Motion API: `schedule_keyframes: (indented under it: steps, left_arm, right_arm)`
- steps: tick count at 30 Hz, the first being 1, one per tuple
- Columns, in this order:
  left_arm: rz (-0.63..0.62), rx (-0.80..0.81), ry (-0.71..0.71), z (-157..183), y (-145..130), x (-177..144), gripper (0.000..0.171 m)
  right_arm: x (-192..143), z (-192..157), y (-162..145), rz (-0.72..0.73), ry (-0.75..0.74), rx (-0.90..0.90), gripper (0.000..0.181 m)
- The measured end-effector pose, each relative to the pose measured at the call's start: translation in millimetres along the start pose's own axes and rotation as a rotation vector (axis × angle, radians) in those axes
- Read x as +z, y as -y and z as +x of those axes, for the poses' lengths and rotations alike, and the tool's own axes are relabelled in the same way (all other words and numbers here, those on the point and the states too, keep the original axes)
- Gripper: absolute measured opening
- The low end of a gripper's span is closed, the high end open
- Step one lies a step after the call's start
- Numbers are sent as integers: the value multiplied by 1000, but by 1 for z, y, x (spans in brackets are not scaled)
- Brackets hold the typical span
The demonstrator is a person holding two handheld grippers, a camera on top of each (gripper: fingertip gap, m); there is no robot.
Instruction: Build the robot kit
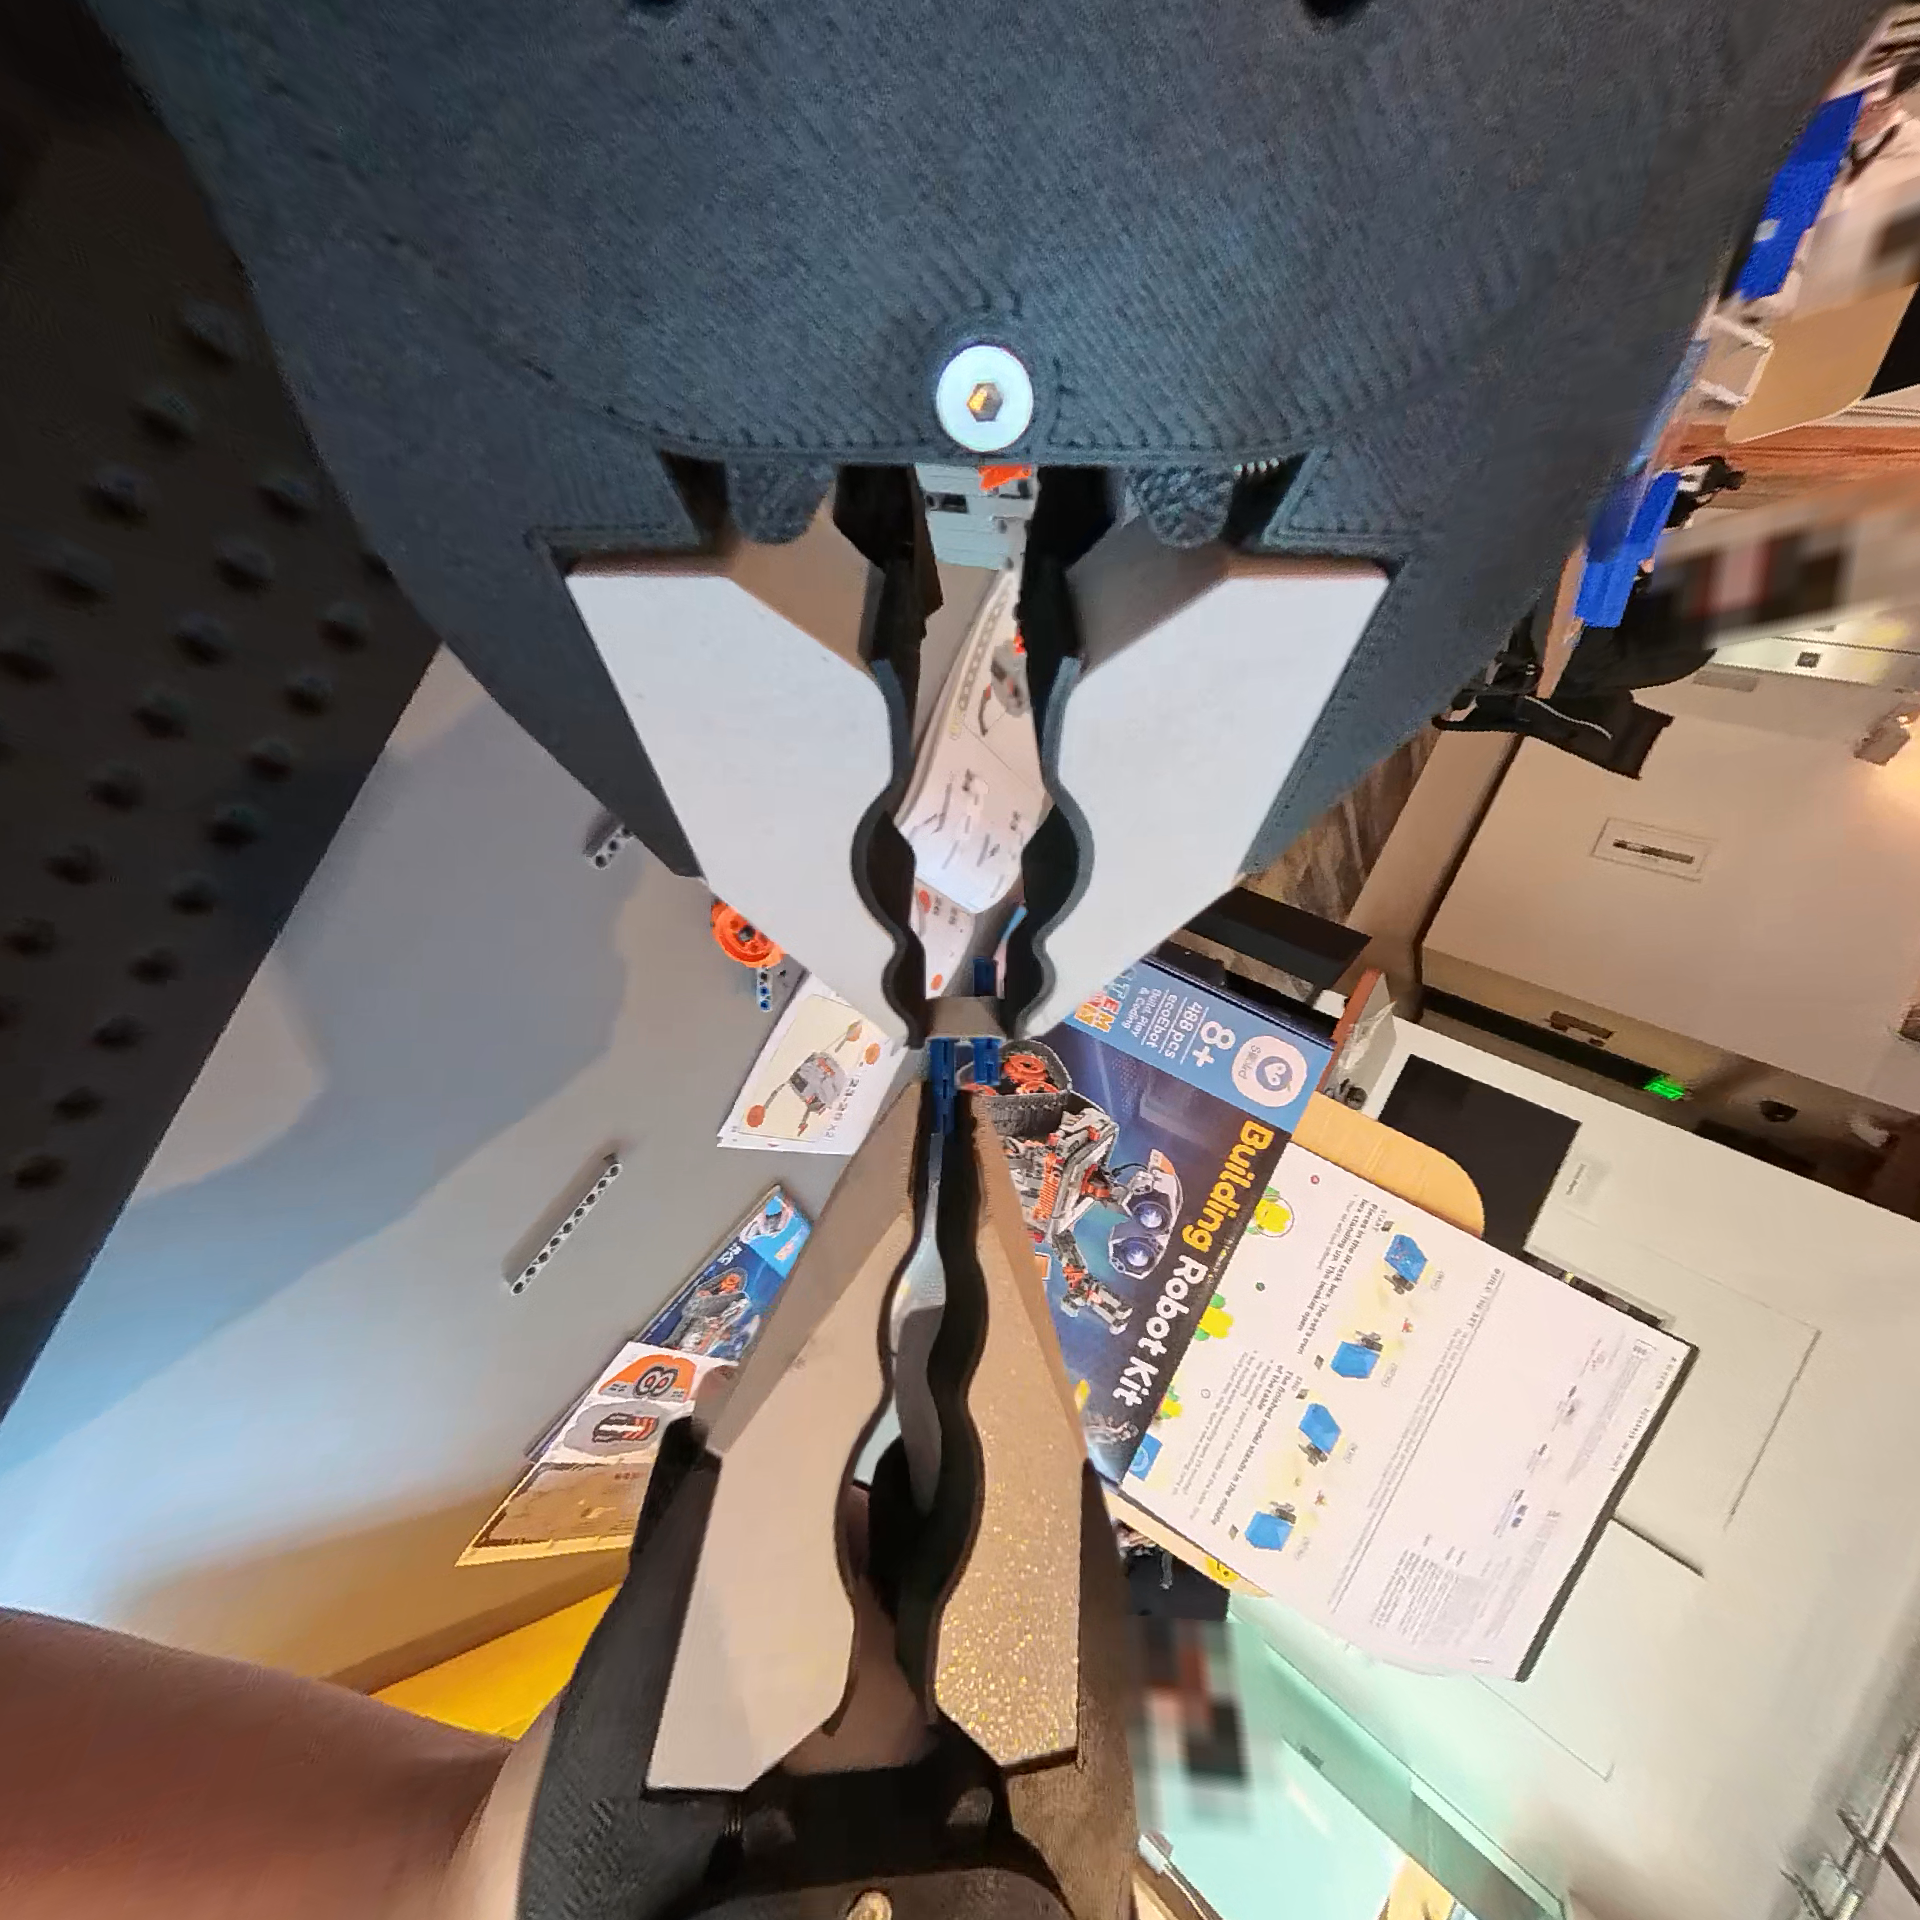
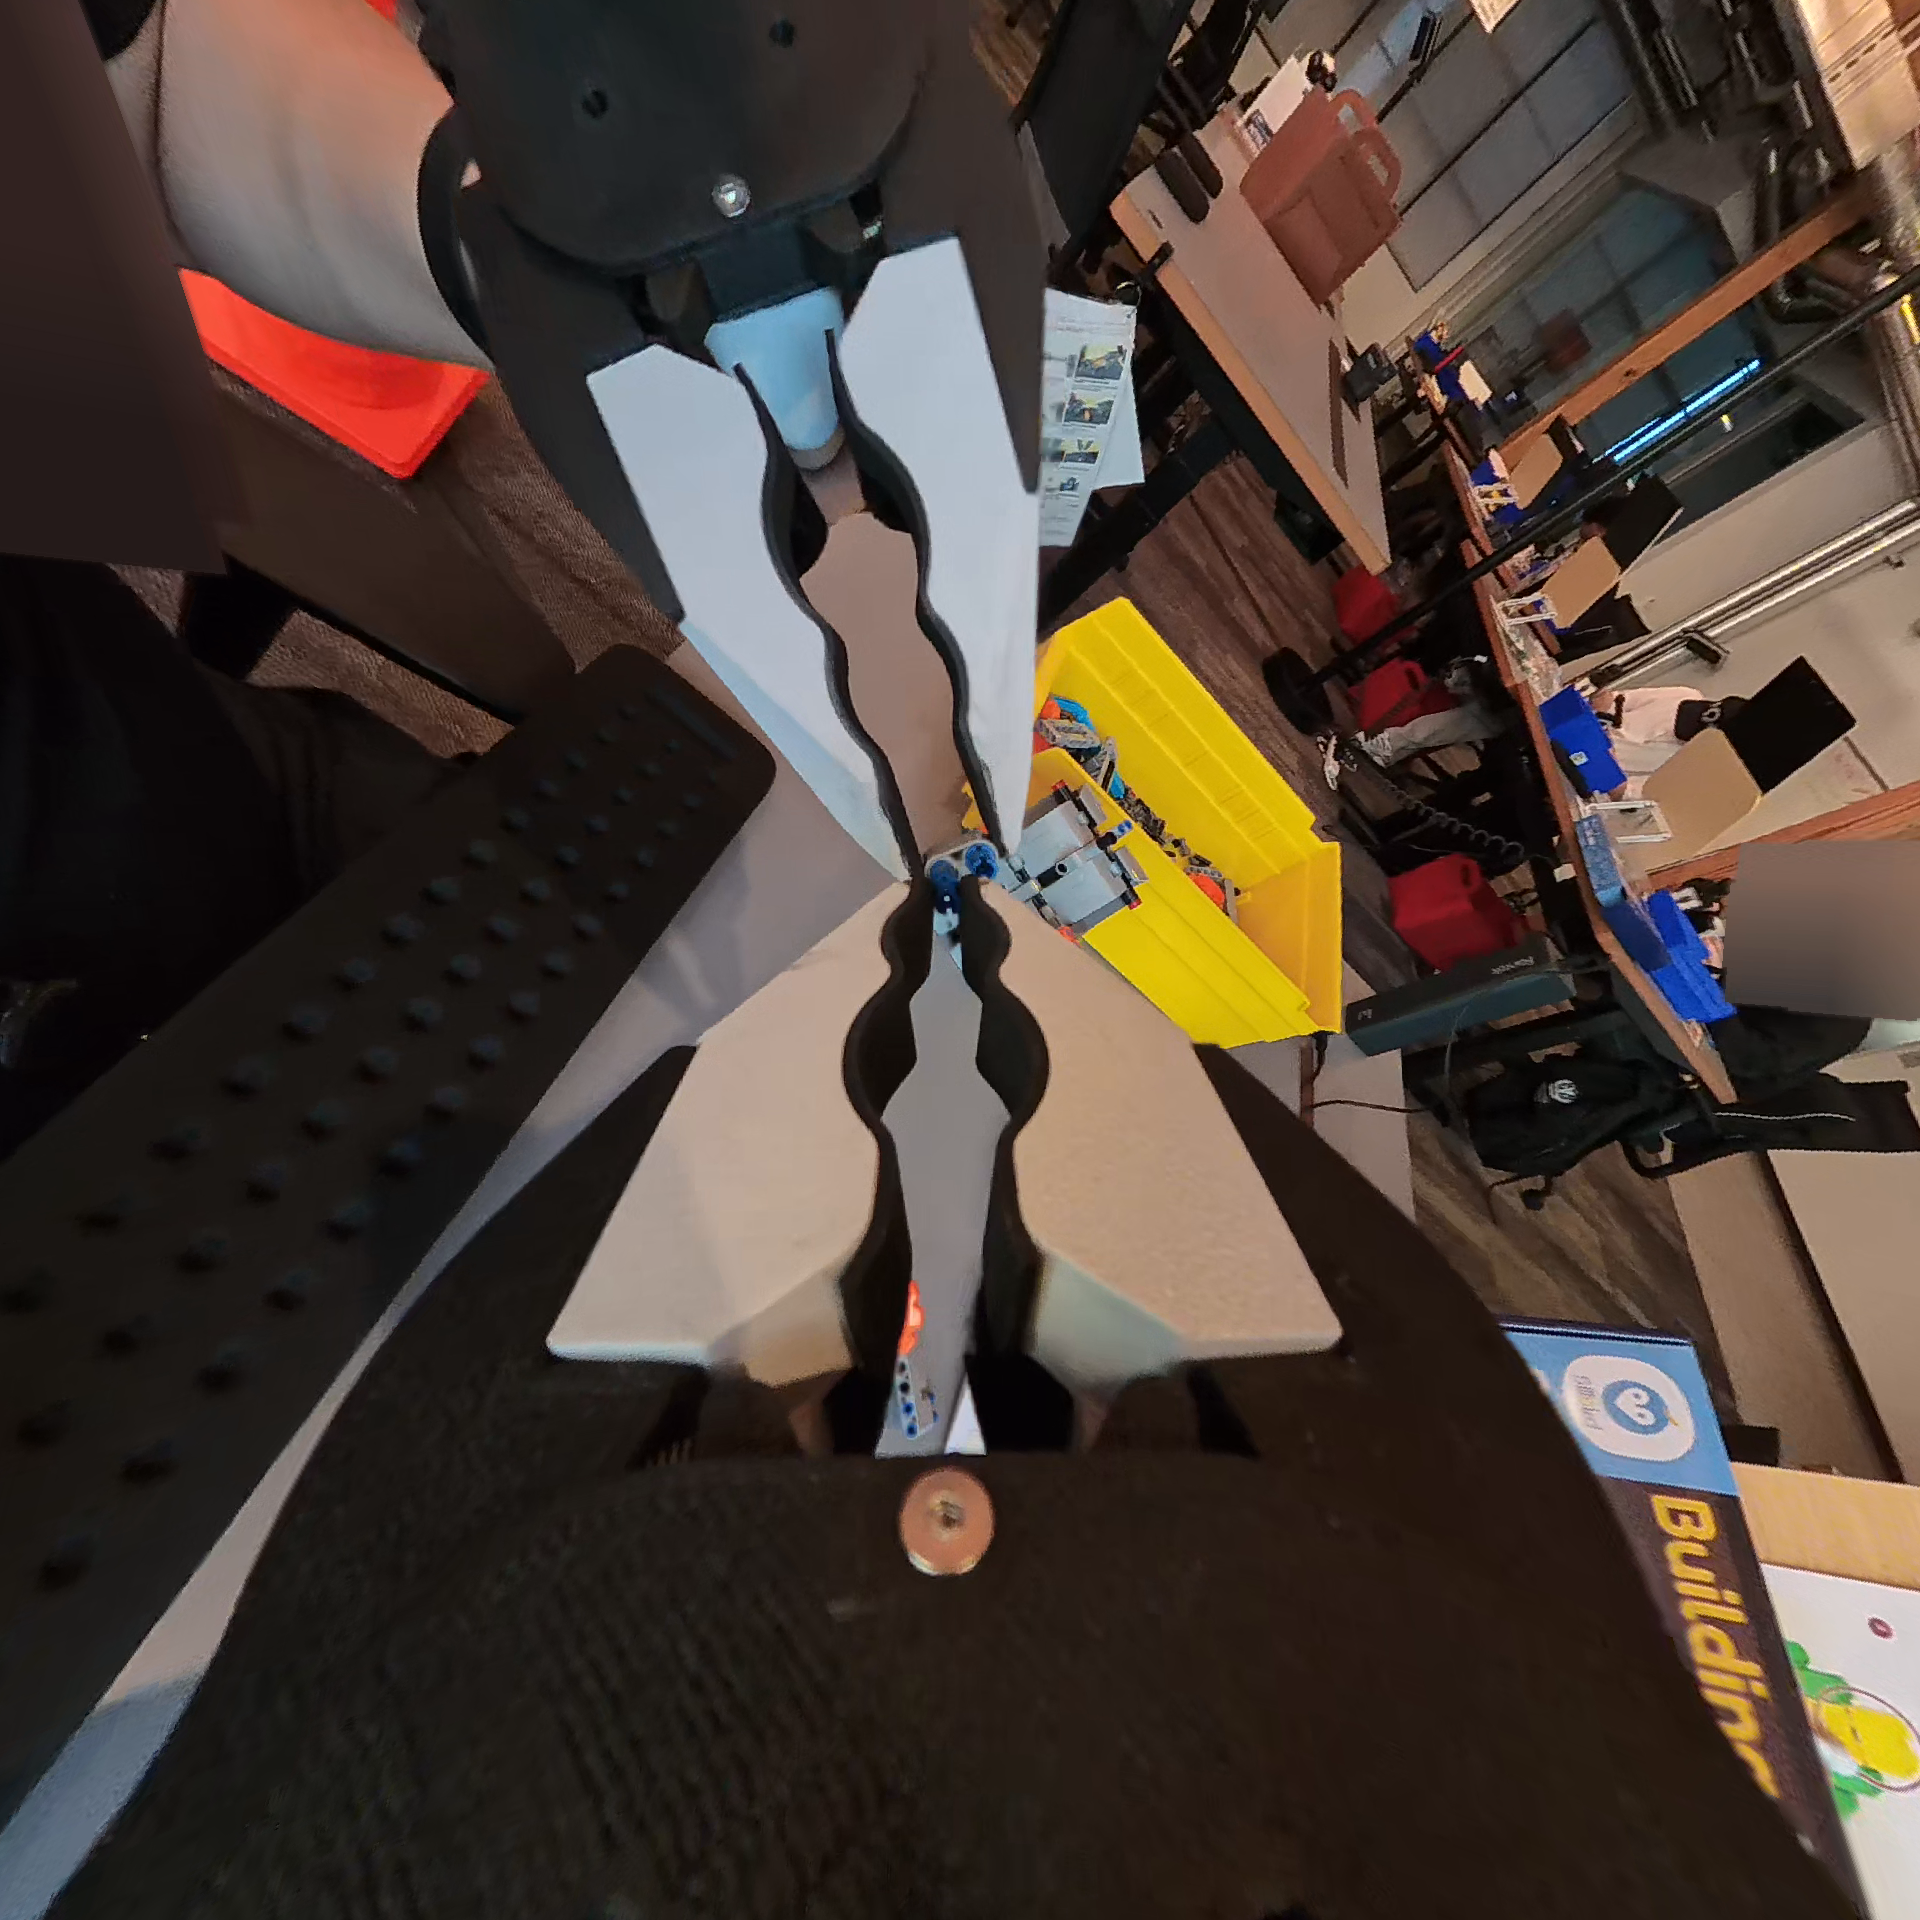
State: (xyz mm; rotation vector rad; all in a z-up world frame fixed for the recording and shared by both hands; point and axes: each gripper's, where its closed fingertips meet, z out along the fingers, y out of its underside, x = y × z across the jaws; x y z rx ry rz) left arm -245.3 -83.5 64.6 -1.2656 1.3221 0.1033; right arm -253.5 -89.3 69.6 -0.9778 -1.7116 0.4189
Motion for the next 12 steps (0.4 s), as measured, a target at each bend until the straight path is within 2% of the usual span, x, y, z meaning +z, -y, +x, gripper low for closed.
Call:
schedule_keyframes:
  steps: [3, 5, 7, 9, 11, 12]
  left_arm:
    - [41, 21, 49, -7, 6, -3, 13]
    - [66, 22, 95, -14, 10, -7, 13]
    - [72, 32, 122, -17, 11, -9, 14]
    - [96, 39, 138, -16, 14, -12, 13]
    - [104, 59, 156, -15, 16, -13, 14]
    - [102, 75, 168, -15, 16, -13, 14]
  right_arm:
    - [-4, 6, 7, 99, 21, 96, 6]
    - [-13, 8, 14, 232, 99, 248, 18]
    - [-24, 15, 19, 383, 227, 491, 35]
    - [-34, 27, 29, 577, 383, 765, 36]
    - [-33, 39, 23, 663, 525, 1019, 32]
    - [-29, 38, 19, 668, 598, 1100, 37]
